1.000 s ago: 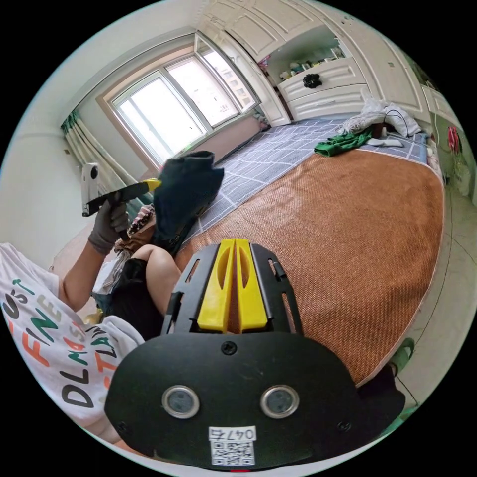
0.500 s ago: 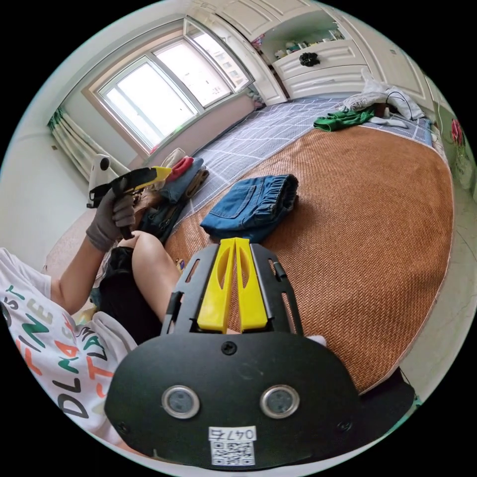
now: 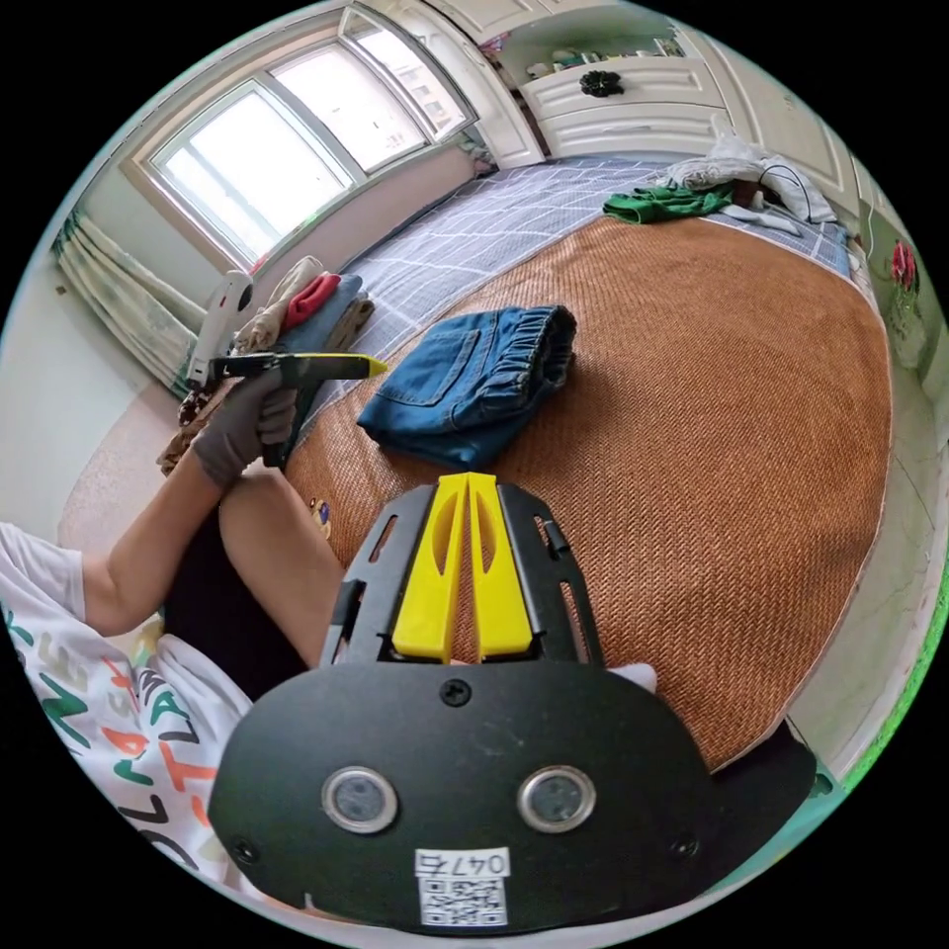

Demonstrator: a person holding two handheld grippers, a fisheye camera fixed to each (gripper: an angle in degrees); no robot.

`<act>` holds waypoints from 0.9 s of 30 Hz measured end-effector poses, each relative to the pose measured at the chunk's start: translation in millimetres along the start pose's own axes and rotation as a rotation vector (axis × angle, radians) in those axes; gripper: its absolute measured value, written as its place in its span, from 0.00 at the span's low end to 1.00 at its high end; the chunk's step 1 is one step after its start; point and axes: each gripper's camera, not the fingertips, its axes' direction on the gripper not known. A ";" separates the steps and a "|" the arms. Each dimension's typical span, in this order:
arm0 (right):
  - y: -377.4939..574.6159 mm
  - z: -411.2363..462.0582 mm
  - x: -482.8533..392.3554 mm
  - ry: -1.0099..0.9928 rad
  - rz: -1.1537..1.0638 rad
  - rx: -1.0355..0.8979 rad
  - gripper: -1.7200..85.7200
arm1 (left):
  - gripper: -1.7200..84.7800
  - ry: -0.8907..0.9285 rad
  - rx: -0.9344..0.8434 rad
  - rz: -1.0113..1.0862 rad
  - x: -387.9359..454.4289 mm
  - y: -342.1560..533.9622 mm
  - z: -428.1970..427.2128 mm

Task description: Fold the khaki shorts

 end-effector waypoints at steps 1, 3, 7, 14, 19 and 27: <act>-2.5 4.0 0.4 -0.011 0.011 -0.012 0.01 | 0.01 0.030 -0.010 -0.021 -1.3 -1.4 6.9; -5.5 9.2 1.5 -0.031 0.024 -0.032 0.01 | 0.01 0.117 -0.003 -0.043 1.9 -10.3 24.5; -8.1 13.5 0.2 -0.043 0.055 -0.031 0.01 | 0.01 0.071 -0.025 0.001 24.4 -24.8 44.7; -18.4 24.9 -11.5 -0.037 0.064 -0.066 0.01 | 0.01 0.079 -0.020 0.167 84.9 -44.8 76.8; -23.5 30.1 -20.4 -0.035 0.061 -0.083 0.01 | 0.01 -0.001 -0.070 0.225 118.3 -53.3 101.0; -29.3 34.5 -32.3 -0.029 0.063 -0.085 0.01 | 0.01 0.030 -0.089 0.191 140.9 -65.0 124.8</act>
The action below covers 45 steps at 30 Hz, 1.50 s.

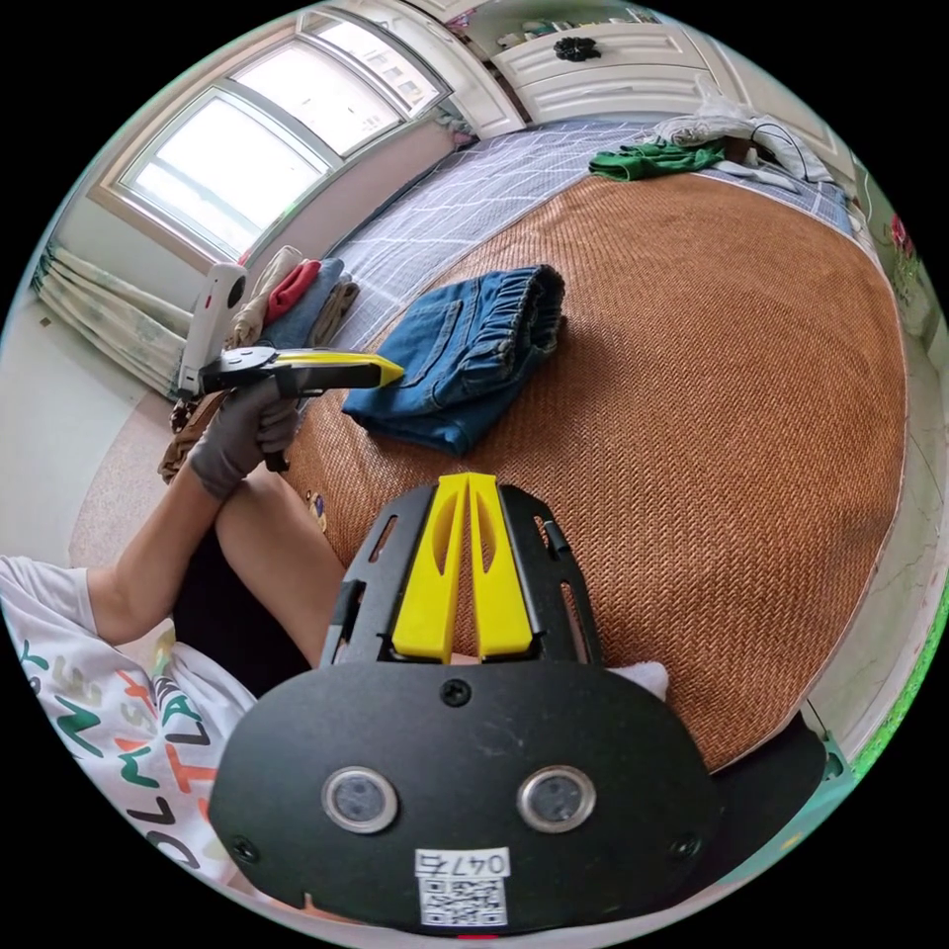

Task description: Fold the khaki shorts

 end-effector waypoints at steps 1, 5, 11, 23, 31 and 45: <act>-1.6 1.4 -1.5 -0.001 0.001 -0.006 0.01 | 0.01 0.005 -0.002 -0.004 0.7 -1.1 1.6; -6.5 5.6 -6.9 -0.002 0.003 -0.021 0.01 | 0.01 -0.007 -0.016 0.000 13.7 -8.3 11.0; -12.7 11.0 -15.4 0.006 0.002 -0.045 0.01 | 0.01 -0.074 -0.030 0.046 40.9 -14.7 21.7; -17.6 13.2 -26.1 -0.005 0.005 -0.052 0.01 | 0.01 -0.086 -0.008 0.057 67.4 -14.8 30.8; -19.4 14.6 -32.9 0.000 0.007 -0.061 0.01 | 0.01 -0.102 -0.007 0.065 81.1 -13.2 29.1; -18.7 15.2 -40.9 -0.001 0.008 -0.064 0.01 | 0.01 -0.101 -0.004 0.062 92.5 -7.0 19.2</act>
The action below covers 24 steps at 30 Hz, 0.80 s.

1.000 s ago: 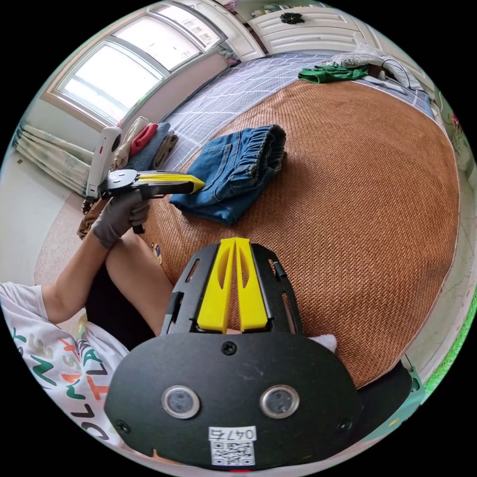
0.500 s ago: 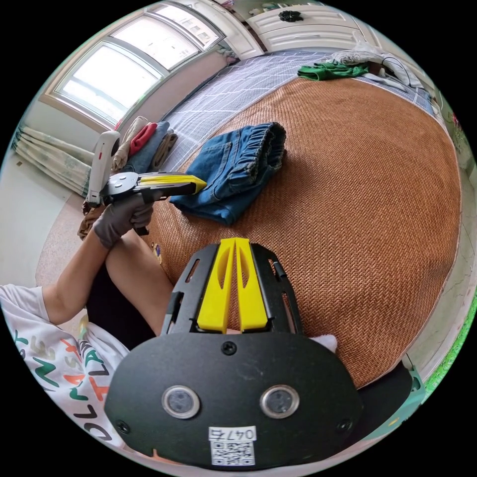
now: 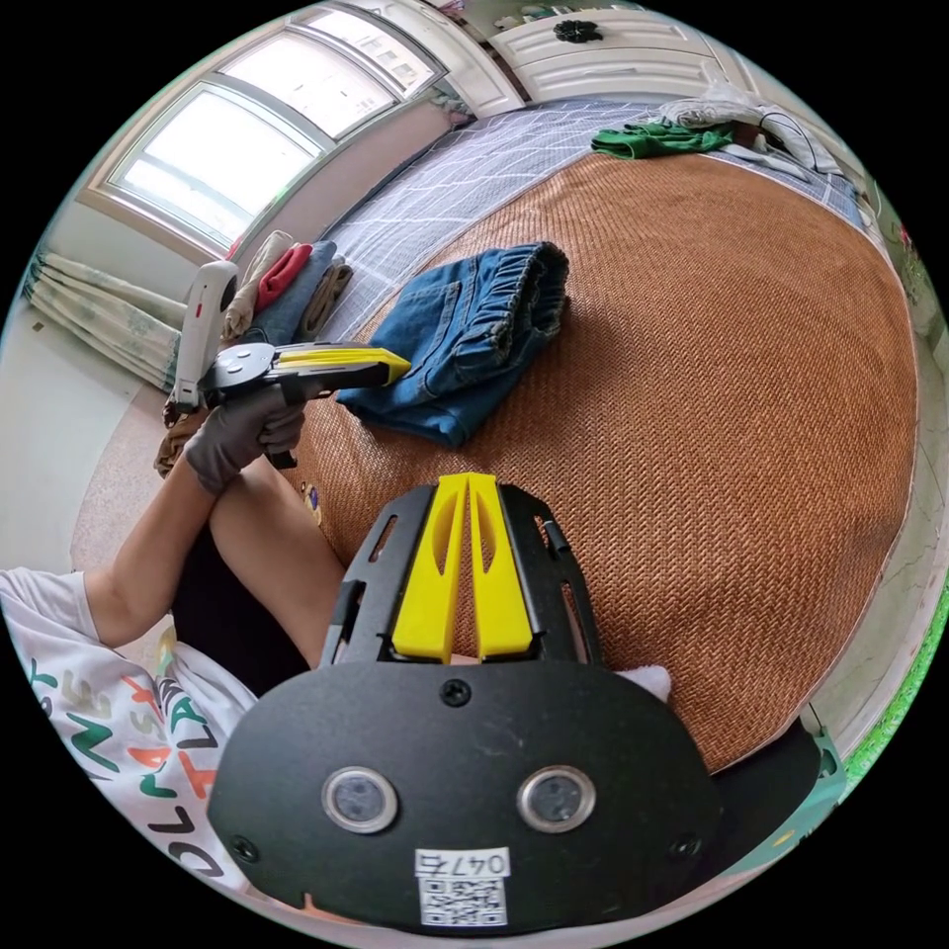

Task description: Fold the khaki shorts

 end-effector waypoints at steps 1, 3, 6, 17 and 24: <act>0.1 0.2 -0.6 0.000 0.000 -0.001 0.01 | 0.01 0.001 0.000 -0.001 0.1 0.3 -0.5; 0.4 0.5 -1.4 0.000 0.000 -0.001 0.01 | 0.01 0.003 0.001 -0.003 0.6 1.4 -2.7; 0.8 1.1 -2.5 0.000 0.000 -0.003 0.01 | 0.01 0.002 0.002 -0.002 1.6 2.9 -5.3; 4.0 4.0 -5.2 0.000 0.001 -0.003 0.01 | 0.01 -0.009 0.008 0.004 4.7 7.7 -14.4; 6.3 6.9 -5.6 0.000 0.001 -0.005 0.01 | 0.01 0.001 0.011 -0.004 2.3 9.8 -19.9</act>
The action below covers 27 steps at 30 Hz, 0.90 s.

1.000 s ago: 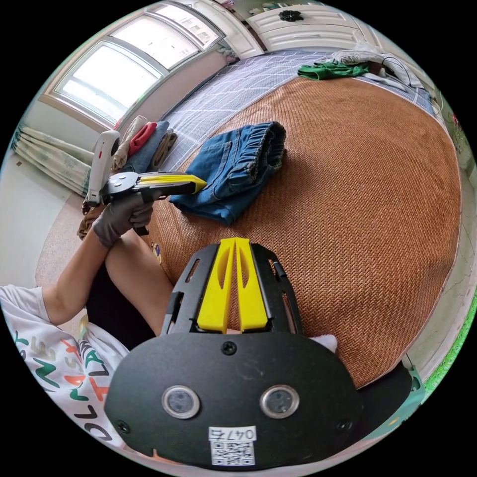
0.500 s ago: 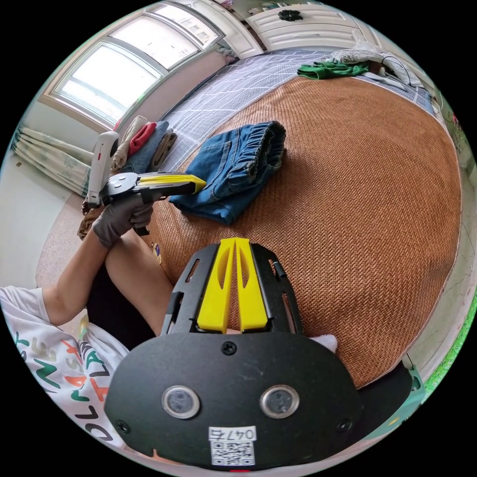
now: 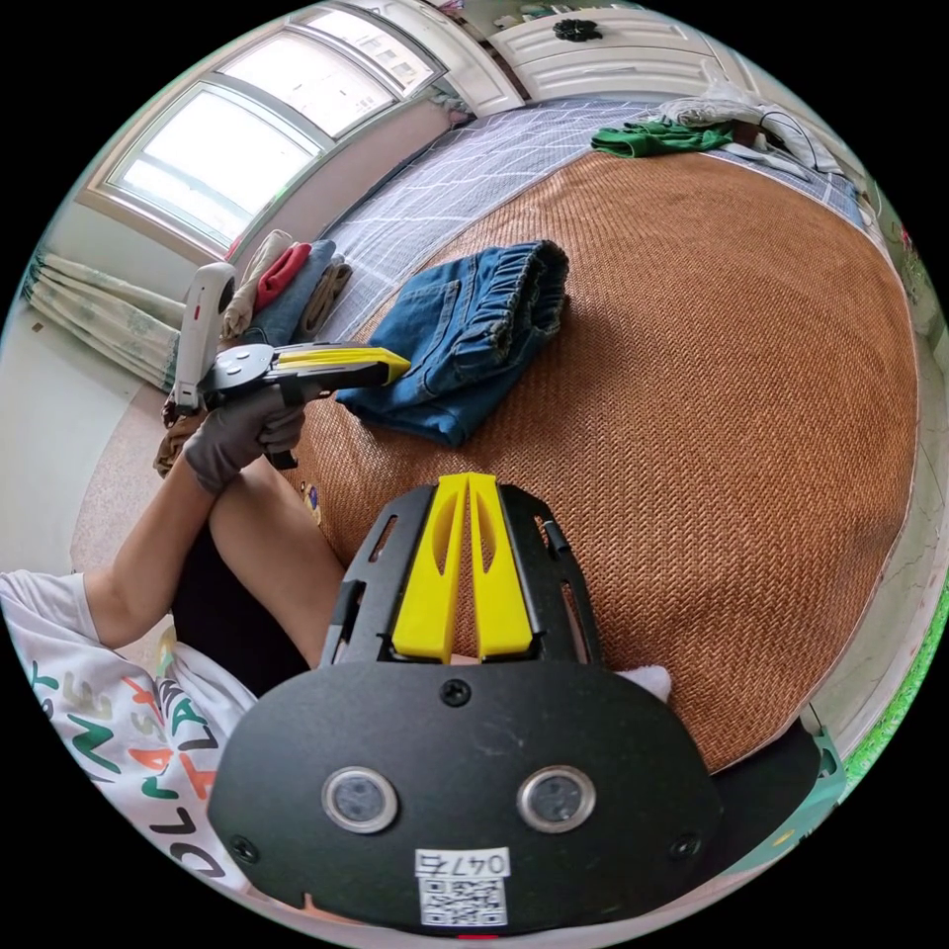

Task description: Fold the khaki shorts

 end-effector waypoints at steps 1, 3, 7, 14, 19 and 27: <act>0.5 0.5 0.1 0.000 0.000 0.000 0.01 | 0.01 0.000 0.000 0.000 -0.1 0.1 -0.4; 1.2 1.4 0.3 -0.001 0.000 0.000 0.01 | 0.01 0.000 0.000 0.001 -0.3 0.4 -2.1; 3.1 3.7 0.9 -0.001 -0.001 0.001 0.01 | 0.01 -0.005 0.001 0.005 0.2 0.6 -4.3; 4.2 10.3 4.7 -0.012 0.001 -0.010 0.01 | 0.01 -0.007 0.000 0.006 -0.7 -0.3 -7.9; 5.5 14.5 8.9 -0.024 0.003 -0.012 0.01 | 0.01 0.007 0.008 -0.008 -4.2 0.0 -9.8; 11.5 17.5 17.2 -0.044 0.007 0.006 0.01 | 0.01 0.007 0.018 -0.014 -4.7 -1.0 -12.5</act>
